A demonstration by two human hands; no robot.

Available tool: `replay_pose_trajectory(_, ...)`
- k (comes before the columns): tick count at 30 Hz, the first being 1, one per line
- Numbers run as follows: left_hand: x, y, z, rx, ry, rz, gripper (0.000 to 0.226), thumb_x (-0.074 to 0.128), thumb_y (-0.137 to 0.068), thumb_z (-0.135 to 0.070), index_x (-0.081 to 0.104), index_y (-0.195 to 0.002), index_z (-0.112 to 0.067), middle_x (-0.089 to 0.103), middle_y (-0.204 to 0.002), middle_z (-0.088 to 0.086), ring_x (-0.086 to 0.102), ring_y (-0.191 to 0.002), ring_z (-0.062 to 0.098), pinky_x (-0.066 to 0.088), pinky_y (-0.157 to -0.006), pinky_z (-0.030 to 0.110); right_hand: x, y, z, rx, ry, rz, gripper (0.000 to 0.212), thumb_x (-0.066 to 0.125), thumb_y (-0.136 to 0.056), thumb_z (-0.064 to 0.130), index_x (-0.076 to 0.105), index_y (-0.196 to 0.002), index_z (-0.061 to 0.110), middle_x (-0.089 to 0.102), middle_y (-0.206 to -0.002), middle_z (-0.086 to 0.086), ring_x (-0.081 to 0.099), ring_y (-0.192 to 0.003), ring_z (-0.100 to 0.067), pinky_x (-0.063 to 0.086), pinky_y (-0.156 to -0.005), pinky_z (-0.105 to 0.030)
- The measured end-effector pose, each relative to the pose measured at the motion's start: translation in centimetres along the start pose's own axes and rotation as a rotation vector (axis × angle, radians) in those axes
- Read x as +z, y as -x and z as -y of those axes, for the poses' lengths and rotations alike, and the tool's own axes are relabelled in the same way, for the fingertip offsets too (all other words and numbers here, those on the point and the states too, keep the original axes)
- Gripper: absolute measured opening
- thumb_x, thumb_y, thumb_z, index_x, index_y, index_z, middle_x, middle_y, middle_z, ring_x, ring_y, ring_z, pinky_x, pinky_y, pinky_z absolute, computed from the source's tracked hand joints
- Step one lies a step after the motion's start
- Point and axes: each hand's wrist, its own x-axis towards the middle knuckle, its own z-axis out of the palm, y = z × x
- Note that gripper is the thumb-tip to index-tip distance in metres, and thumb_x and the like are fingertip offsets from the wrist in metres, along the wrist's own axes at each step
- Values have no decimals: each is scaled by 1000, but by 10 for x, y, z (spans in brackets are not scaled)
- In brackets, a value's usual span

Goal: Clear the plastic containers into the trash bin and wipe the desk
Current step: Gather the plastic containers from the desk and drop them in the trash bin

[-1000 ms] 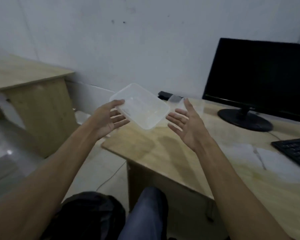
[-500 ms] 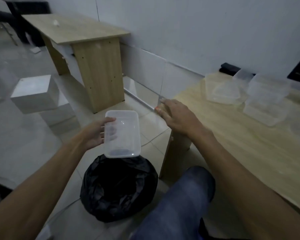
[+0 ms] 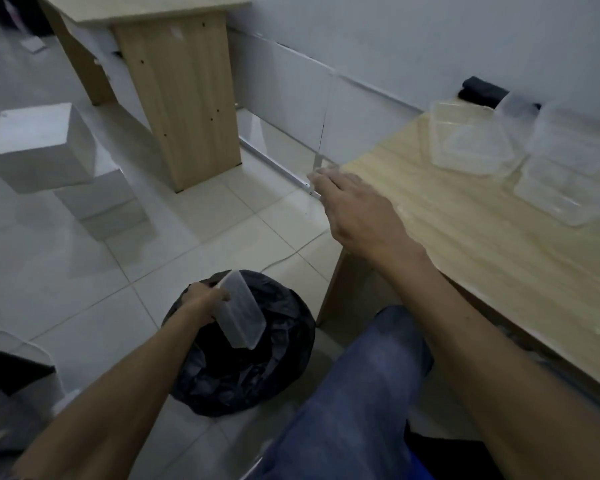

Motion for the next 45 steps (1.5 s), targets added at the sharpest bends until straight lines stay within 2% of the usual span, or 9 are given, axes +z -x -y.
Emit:
replay_pose_trajectory(5,1,0,-3,135,-336,-35,35,79,-87,-28,55,-73,-7,56,-71,8,52,-59,21,44,-54,30,1,-1,0,-10,-9,-20,40,45,-107,14,50,-148,16,53,-150,-1,50,-137,-22,43,-109,-36)
replay_pose_trajectory(10,5,13,-32,406,-364,5,11,78,-87,-19,77,-84,-8,72,-86,8,67,-87,26,52,-78,28,-3,-2,-3,-11,-6,-46,40,46,-108,15,49,-148,16,53,-150,-1,49,-138,-22,44,-110,-36)
replay_pose_trajectory(14,8,40,-67,677,-261,127,5,75,-91,-18,77,-95,-15,77,-87,3,72,-78,12,55,-72,14,0,1,2,-3,-104,-7,43,47,-108,19,47,-151,18,49,-155,0,47,-141,-20,44,-109,-34)
replay_pose_trajectory(18,4,79,-123,915,-54,149,8,72,-94,-14,76,-101,-14,79,-85,4,77,-81,15,64,-79,39,-18,-1,-8,126,-437,-57,34,54,-107,24,61,-140,17,67,-128,-1,62,-110,-12,45,-93,-12)
replay_pose_trajectory(22,-4,116,-184,1149,54,11,13,69,-96,-14,75,-107,-14,76,-91,-2,74,-84,10,61,-77,26,-48,5,-29,263,-599,-161,28,60,-104,17,70,-130,19,71,-119,7,61,-102,1,41,-85,3)
replay_pose_trajectory(28,16,173,-271,1418,-172,-56,11,70,-93,-10,74,-103,-13,73,-94,-3,67,-82,6,51,-79,10,-89,21,-76,454,-723,-393,18,59,-102,11,75,-111,16,75,-96,6,73,-84,-5,61,-84,-29)
replay_pose_trajectory(34,83,207,-331,1355,-371,125,31,71,-89,-20,66,-119,-22,70,-87,-6,68,-82,14,58,-87,40,-109,50,-137,679,-582,-603,19,60,-96,4,73,-101,17,73,-93,6,68,-86,-6,53,-80,-18)
replay_pose_trajectory(39,142,221,-359,1199,-699,35,65,78,-81,-56,60,-133,-21,46,-135,12,62,-110,32,52,-97,41,-114,72,-177,799,-370,-600,15,61,-95,6,70,-99,18,67,-101,2,61,-85,-7,51,-79,-22)
replay_pose_trajectory(45,155,217,-386,1228,-672,-37,16,84,-79,-31,78,-87,-19,69,-95,2,68,-84,24,48,-69,30,-114,93,-206,859,-99,-268,28,69,-92,50,69,-98,23,60,-103,8,55,-101,-11,47,-91,-37)
